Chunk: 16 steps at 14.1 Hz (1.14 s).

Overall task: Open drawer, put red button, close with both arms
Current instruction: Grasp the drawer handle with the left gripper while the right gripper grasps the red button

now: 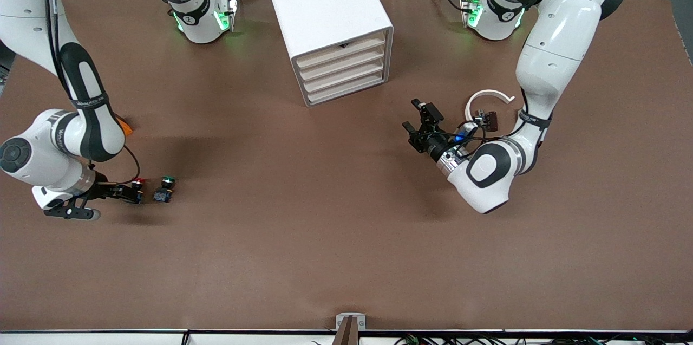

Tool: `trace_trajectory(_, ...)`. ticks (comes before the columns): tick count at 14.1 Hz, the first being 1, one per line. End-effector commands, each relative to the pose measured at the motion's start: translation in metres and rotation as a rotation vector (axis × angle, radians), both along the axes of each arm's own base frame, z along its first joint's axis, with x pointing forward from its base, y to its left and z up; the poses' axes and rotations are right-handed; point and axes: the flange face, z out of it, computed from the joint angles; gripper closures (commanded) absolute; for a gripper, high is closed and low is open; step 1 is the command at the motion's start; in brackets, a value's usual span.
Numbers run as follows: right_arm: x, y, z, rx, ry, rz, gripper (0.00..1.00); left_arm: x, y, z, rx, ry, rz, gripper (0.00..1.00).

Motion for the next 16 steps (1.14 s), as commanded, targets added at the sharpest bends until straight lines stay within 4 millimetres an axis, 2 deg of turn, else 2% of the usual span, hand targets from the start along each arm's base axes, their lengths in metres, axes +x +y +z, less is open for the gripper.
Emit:
trace_trajectory(1,-0.009,0.003,-0.014,0.0,-0.031,-0.024,0.0,-0.017,-0.017,0.0,0.026,0.13,0.01,0.0)
trace_trajectory(3,-0.015,0.003,-0.026,-0.002,-0.032,-0.025,0.0,-0.027,-0.029,0.0,0.028,0.186,0.008,0.0)
trace_trajectory(5,-0.016,0.001,-0.031,0.001,-0.025,-0.035,0.0,-0.036,-0.05,0.005,0.029,0.192,-0.014,0.0)
trace_trajectory(6,-0.017,0.001,-0.033,0.001,-0.022,-0.042,0.0,-0.04,-0.056,0.005,0.033,0.194,-0.025,0.07)
trace_trajectory(8,-0.018,0.005,-0.038,0.004,-0.012,-0.055,0.0,-0.046,-0.066,0.005,0.065,0.215,-0.038,0.37)
trace_trajectory(13,-0.016,0.011,-0.039,0.018,-0.012,-0.091,0.0,-0.069,-0.101,0.003,0.081,0.201,-0.088,0.4)
trace_trajectory(15,-0.016,0.012,-0.039,0.02,-0.008,-0.091,0.3,-0.075,-0.111,0.0,0.109,0.2,-0.094,0.4)
trace_trajectory(16,-0.017,0.013,-0.04,0.021,-0.005,-0.086,0.66,-0.077,-0.113,-0.001,0.13,0.21,-0.096,0.4)
